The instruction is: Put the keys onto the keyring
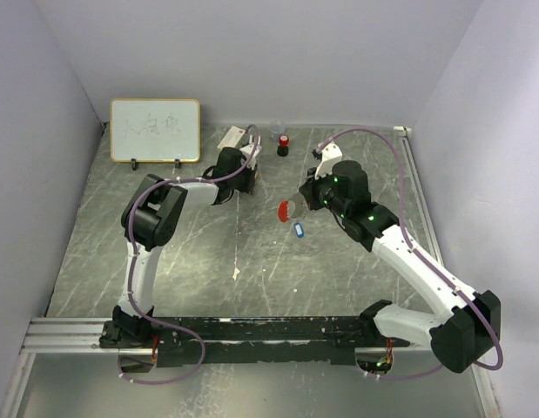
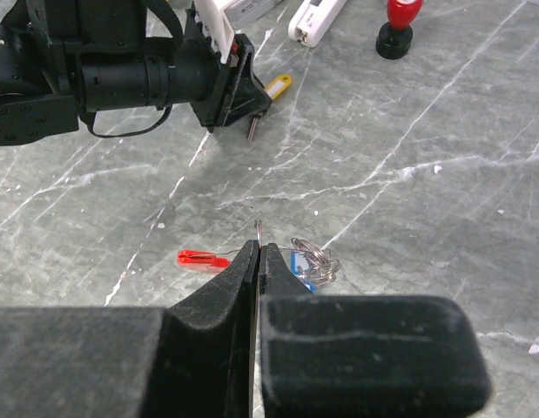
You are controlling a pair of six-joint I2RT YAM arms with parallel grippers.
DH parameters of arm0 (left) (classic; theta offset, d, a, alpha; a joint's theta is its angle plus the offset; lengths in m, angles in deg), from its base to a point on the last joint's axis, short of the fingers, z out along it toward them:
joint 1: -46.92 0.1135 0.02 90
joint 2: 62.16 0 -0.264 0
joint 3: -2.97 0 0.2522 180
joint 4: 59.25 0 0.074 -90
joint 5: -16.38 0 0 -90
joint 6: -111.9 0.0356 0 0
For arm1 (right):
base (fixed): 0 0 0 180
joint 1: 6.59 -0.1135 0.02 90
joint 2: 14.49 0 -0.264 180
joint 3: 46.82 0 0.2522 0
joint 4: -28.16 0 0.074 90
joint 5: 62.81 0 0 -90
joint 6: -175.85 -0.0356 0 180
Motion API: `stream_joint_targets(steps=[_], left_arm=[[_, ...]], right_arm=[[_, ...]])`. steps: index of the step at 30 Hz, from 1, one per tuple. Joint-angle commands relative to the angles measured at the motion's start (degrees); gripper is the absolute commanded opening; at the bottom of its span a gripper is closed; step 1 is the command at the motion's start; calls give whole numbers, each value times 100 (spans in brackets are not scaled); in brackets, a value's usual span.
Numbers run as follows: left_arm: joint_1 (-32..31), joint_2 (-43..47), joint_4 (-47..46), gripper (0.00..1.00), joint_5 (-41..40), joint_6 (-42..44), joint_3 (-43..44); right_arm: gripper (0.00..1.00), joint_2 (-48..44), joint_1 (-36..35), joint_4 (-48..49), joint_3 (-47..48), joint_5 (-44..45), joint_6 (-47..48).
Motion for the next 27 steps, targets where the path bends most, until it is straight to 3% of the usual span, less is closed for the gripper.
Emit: stream_joint_targets(steps=[1,13,21,23,25,27], left_arm=[[-25,161,194,27,-11,-28,-144],[-99,710,229,7,-15,-28,-476],[-168,1147,98,7,-130,-61,-788],[-163,1165,113,16,-163,-79,-761],[-170,1155,148,39,-191,-89,-719],[-178,1142,142,52,-235,-117,-685]], right_arm=[[0,-60,29,211,-28,-8,13],[0,-75,31,249,-68,-26,-19],[0,-95,30,281,-106,-48,-32],[0,-96,29,272,-100,-52,-31],[0,-87,31,270,-91,-60,-32],[0,-95,29,269,-87,-52,-31]])
